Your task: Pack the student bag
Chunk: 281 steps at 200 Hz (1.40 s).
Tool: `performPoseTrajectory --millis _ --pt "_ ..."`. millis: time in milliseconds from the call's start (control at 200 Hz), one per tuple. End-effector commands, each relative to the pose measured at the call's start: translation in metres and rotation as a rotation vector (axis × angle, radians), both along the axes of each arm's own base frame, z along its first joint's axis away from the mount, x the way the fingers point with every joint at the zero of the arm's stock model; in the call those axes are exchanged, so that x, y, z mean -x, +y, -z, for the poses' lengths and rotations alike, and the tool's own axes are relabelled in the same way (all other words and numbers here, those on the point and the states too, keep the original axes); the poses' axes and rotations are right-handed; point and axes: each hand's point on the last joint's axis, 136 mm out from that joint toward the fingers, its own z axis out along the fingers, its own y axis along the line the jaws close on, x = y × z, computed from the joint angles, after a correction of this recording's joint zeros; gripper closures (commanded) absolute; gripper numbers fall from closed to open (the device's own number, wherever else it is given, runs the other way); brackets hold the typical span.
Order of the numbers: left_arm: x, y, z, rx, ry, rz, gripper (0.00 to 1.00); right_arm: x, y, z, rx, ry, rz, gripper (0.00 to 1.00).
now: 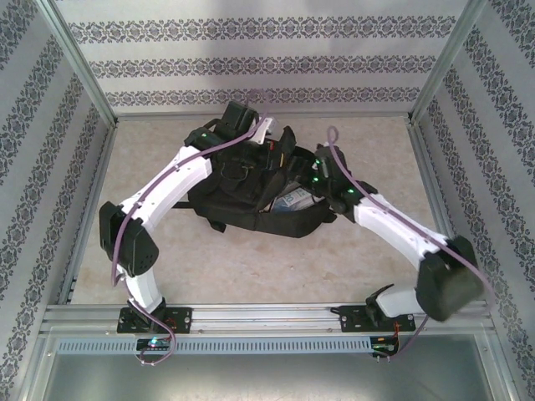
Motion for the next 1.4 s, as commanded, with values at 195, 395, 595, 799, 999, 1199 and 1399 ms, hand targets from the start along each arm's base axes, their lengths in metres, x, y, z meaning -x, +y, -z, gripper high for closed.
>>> performPoseTrajectory --millis 195,395,595,799,999,1199,1399 --pt "-0.010 -0.039 0.044 -0.080 0.033 0.051 0.94 0.036 -0.077 -0.024 0.185 -0.121 0.056 0.43" --pt "-0.015 -0.040 0.062 -0.119 0.056 0.044 0.94 0.057 -0.056 -0.028 0.210 -0.165 -0.141 0.83" --pt "-0.017 -0.028 0.056 -0.113 0.041 0.007 0.94 0.080 -0.011 0.004 0.384 -0.141 -0.474 0.78" --pt "-0.015 -0.010 0.032 -0.027 0.036 -0.022 0.97 0.078 0.007 0.020 0.487 -0.198 -0.655 0.80" --pt "-0.012 0.011 0.007 0.046 0.019 -0.063 0.99 0.071 0.016 0.048 0.546 -0.153 -0.766 0.79" --pt "-0.009 0.024 -0.003 0.077 0.018 -0.084 1.00 0.090 0.046 0.075 0.413 -0.095 -0.915 0.77" --pt "-0.009 0.033 0.003 0.082 0.036 -0.108 1.00 0.129 0.084 0.079 0.269 -0.153 -1.041 0.84"
